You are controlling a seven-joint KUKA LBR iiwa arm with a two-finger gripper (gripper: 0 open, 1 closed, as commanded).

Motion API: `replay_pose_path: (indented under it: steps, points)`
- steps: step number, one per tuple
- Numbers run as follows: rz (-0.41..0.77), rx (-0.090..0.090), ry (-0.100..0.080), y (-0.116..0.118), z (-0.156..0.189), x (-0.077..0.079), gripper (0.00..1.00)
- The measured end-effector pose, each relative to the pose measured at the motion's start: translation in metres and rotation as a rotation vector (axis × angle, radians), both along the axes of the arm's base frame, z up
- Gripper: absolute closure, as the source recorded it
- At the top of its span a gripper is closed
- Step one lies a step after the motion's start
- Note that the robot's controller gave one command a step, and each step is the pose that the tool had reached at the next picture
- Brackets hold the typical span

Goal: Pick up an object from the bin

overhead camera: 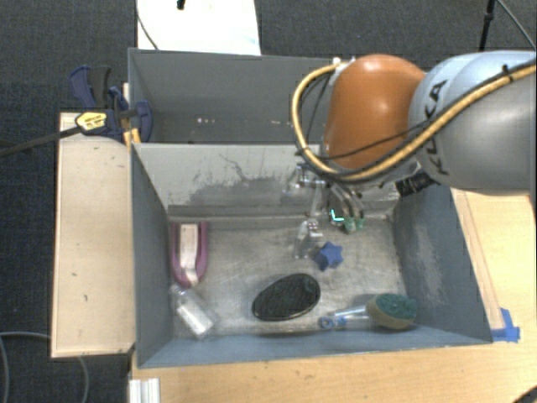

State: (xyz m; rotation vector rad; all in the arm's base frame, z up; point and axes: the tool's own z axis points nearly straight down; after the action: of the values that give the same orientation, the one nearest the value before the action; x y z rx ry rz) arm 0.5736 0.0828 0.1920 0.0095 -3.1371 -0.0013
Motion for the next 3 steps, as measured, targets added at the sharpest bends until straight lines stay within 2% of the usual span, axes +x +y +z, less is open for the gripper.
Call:
replay_pose_path:
  steps: [1, 2, 3]
  points:
    - [-0.003, 0.001, -0.008, -0.0004, 0.0041, 0.0018, 1.00]
    - [0.036, 0.000, -0.012, -0.0080, 0.0138, 0.0117, 1.00]
    - [0.034, 0.001, -0.011, -0.0077, 0.0135, 0.0114, 1.00]
